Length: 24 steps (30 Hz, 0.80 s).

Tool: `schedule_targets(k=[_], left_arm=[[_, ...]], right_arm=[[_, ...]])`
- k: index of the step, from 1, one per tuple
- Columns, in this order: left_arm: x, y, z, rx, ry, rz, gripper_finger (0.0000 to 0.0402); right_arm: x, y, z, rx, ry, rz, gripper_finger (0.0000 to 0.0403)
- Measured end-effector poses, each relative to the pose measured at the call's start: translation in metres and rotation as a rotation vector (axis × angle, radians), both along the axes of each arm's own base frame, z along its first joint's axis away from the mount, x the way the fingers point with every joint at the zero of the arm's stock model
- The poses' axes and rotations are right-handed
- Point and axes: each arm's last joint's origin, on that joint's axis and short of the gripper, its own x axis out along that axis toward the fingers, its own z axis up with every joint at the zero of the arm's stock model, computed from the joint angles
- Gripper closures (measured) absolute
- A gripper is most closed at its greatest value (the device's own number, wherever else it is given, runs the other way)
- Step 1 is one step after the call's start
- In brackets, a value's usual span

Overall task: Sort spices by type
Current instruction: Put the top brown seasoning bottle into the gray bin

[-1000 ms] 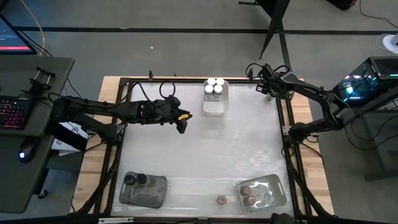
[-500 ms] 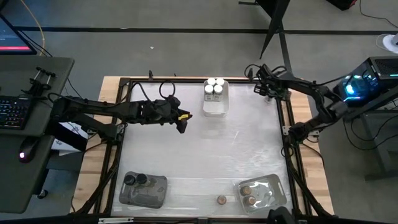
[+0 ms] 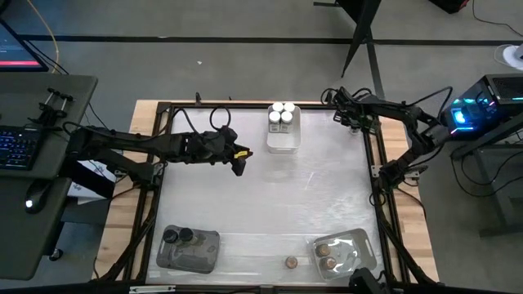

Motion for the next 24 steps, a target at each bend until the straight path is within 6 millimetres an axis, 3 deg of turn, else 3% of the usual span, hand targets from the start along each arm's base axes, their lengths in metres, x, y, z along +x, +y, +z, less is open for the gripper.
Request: schedule_targets(k=[4, 8, 15, 19, 24], left_arm=[[0.000, 0.000, 0.000, -0.002, 0.001, -0.001, 0.0318], [0.000, 0.000, 0.000, -0.002, 0.002, -0.003, 0.0318], [0.000, 0.000, -0.001, -0.001, 0.007, -0.004, 0.0318], [0.000, -0.001, -0.001, -0.008, 0.009, -0.013, 0.0318], [-0.001, -0.001, -0.002, -0.018, 0.021, -0.032, 0.0318]], right_arm=[[0.002, -0.004, -0.002, -0.030, 0.010, -0.025, 0.0229], [0.003, -0.002, -0.003, -0.014, 0.021, 0.005, 0.0230], [0.023, 0.019, 0.009, 0.055, -0.030, 0.289, 0.0230], [0.044, 0.051, 0.031, 0.072, -0.095, 0.591, 0.0230], [0.066, 0.133, 0.070, 0.120, -0.303, 0.997, 0.0230]])
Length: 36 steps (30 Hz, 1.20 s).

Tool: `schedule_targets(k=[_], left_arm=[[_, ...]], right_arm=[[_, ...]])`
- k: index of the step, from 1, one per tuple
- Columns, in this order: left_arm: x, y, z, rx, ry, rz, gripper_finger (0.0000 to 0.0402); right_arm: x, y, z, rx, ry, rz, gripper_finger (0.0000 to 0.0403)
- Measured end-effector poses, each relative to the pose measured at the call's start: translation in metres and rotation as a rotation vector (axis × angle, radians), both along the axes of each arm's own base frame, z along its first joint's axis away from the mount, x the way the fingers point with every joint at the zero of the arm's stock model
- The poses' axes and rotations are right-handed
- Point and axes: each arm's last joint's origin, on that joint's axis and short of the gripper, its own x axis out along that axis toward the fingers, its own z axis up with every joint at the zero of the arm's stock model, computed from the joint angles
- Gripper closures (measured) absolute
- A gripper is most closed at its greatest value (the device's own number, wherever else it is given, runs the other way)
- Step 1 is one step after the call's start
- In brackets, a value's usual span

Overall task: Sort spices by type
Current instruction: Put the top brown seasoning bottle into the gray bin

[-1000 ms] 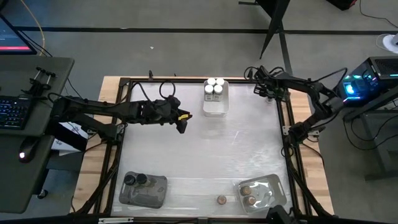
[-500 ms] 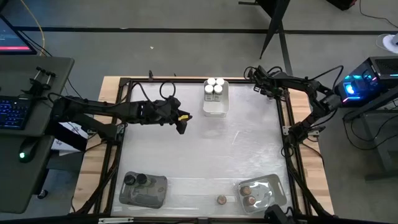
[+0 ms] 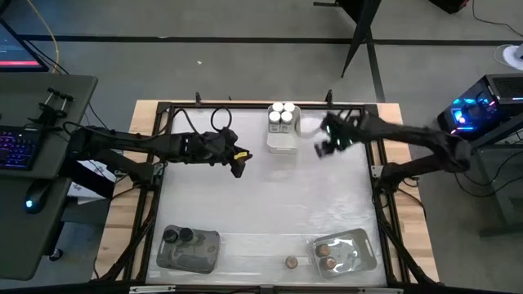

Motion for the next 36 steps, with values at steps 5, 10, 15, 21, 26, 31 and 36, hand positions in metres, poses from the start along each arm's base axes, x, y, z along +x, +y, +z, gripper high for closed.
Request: schedule_targets(k=[5, 10, 15, 21, 26, 31, 36], left_arm=[[-0.003, 0.000, -0.004, -0.005, 0.053, -0.007, 0.0318], [-0.005, -0.001, -0.008, -0.020, 0.098, -0.033, 0.0318], [-0.005, -0.001, -0.008, -0.021, 0.101, -0.040, 0.0318], [-0.005, -0.001, -0.008, -0.020, 0.101, -0.038, 0.0318], [-0.005, -0.001, -0.008, -0.019, 0.101, -0.036, 0.0318], [-0.005, -0.001, -0.008, -0.019, 0.101, -0.036, 0.0318], [-0.005, -0.001, -0.008, -0.018, 0.101, -0.036, 0.0318]], right_arm=[[-0.009, 0.093, 0.033, 0.145, -0.217, 0.184, 0.0230], [-0.036, 0.173, 0.043, 0.324, -0.271, 0.272, 0.0230], [-0.048, 0.239, 0.035, 0.477, -0.294, 0.283, 0.0230], [-0.045, 0.295, 0.010, 0.592, -0.264, 0.305, 0.0230], [-0.037, 0.308, -0.022, 0.519, -0.150, 0.290, 0.0230], [-0.034, 0.308, -0.033, 0.471, -0.111, 0.284, 0.0230], [-0.036, 0.305, -0.035, 0.430, -0.093, 0.298, 0.0230]])
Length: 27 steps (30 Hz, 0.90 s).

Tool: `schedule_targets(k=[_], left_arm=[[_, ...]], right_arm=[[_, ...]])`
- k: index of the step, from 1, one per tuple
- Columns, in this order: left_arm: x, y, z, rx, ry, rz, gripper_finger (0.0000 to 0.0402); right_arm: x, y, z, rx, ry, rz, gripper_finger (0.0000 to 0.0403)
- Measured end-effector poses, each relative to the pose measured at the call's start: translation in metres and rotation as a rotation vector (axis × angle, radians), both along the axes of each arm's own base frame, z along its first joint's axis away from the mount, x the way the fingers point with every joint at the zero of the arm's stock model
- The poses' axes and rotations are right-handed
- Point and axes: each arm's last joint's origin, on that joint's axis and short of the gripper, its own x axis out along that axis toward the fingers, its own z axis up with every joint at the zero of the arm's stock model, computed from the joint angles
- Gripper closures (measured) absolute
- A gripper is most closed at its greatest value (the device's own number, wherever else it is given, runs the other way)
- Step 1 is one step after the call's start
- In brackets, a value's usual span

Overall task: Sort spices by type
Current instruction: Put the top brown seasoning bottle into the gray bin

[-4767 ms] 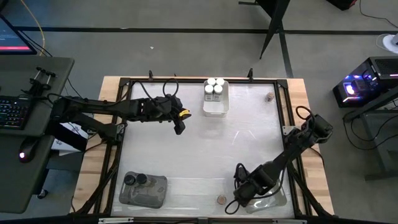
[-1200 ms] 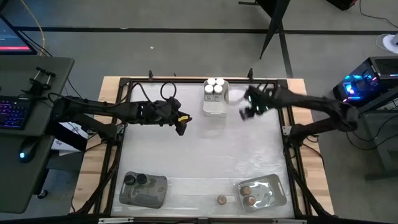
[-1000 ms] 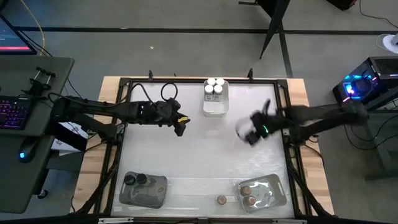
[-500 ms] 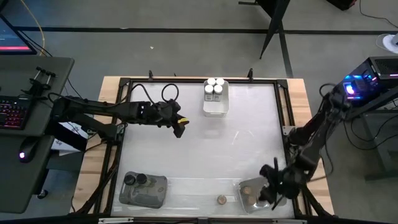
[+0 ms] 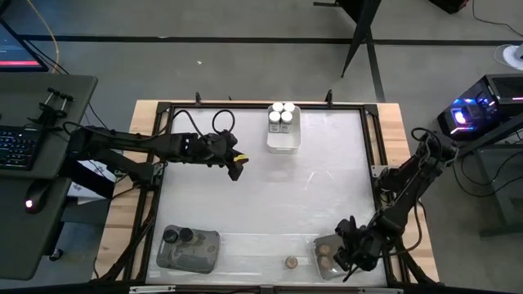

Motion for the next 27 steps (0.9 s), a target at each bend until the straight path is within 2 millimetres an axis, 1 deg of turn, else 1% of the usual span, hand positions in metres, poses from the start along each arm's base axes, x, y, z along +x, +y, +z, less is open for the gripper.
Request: schedule_targets(k=[6, 10, 12, 14, 17, 22, 27], left_arm=[[0.000, 0.000, 0.000, 0.000, 0.000, 0.000, 0.0318], [0.000, 0.000, 0.000, 0.001, 0.000, 0.001, 0.0318], [0.000, 0.000, 0.000, 0.005, 0.000, 0.007, 0.0318], [0.000, 0.001, 0.000, 0.010, 0.001, 0.012, 0.0318], [0.000, 0.001, 0.000, 0.016, 0.001, 0.019, 0.0318], [0.000, 0.001, 0.000, 0.037, 0.007, 0.004, 0.0318], [0.000, 0.001, 0.000, 0.048, 0.010, -0.005, 0.0318]], right_arm=[[0.002, -0.008, -0.001, -0.081, 0.008, -0.035, 0.0230], [0.008, -0.004, 0.013, -0.087, -0.061, -0.061, 0.0230], [0.009, -0.003, 0.018, -0.131, -0.044, -0.066, 0.0230], [0.010, -0.002, 0.020, -0.195, 0.007, -0.070, 0.0230], [0.014, 0.005, 0.018, -0.253, 0.077, -0.061, 0.0230], [0.027, 0.022, 0.013, -0.277, 0.071, -0.050, 0.0230], [0.033, 0.029, -0.002, -0.336, 0.093, -0.054, 0.0230]])
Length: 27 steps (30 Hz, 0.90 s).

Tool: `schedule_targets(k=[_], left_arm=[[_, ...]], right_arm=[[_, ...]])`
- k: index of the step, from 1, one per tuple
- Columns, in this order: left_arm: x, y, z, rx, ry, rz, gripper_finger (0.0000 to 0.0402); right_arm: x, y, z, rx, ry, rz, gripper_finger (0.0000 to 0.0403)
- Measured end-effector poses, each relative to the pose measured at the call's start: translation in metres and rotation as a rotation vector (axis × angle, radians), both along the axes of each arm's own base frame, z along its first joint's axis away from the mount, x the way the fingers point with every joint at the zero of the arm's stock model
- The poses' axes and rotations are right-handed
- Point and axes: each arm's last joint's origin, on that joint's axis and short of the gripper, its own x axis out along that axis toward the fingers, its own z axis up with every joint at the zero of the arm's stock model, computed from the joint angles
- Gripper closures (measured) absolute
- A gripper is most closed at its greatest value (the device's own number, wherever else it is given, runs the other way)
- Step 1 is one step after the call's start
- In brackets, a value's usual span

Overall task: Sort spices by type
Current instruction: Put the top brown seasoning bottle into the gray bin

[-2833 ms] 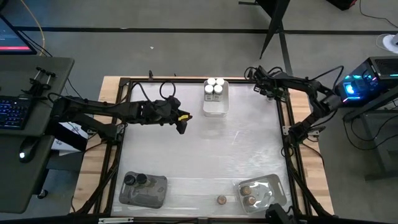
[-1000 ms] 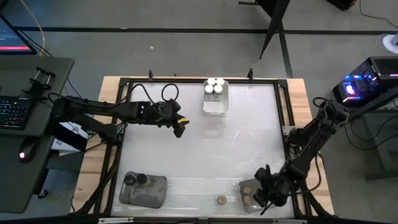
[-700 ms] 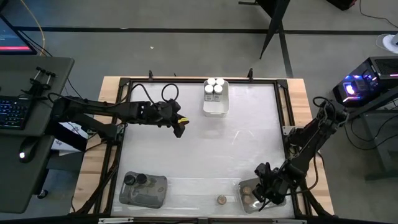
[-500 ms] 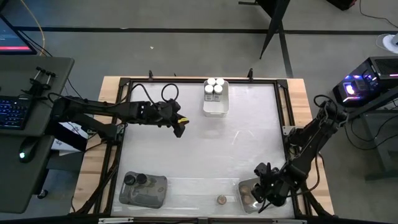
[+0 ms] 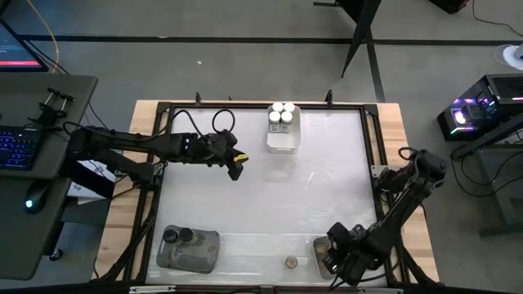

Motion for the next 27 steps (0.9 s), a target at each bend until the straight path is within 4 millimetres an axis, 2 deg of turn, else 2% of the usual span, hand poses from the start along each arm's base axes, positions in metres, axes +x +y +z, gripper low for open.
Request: schedule_targets(k=[5, 10, 20, 27], left_arm=[[0.0000, 0.0000, 0.0000, 0.003, 0.001, -0.003, 0.0318], [0.0000, 0.0000, 0.0000, 0.003, 0.001, -0.002, 0.0318], [0.0000, 0.0000, 0.0000, 0.003, 0.001, -0.002, 0.0318], [0.0000, 0.0002, 0.0000, 0.007, 0.001, 0.004, 0.0318]], right_arm=[[0.0007, -0.0020, -0.0109, -0.064, 0.035, -0.043, 0.0226], [0.0015, -0.0053, -0.0121, -0.101, 0.030, -0.070, 0.0224], [0.0032, -0.0052, -0.0123, -0.082, 0.037, -0.072, 0.0185], [0.0068, -0.0038, -0.0086, -0.018, 0.092, -0.052, 0.0173]])
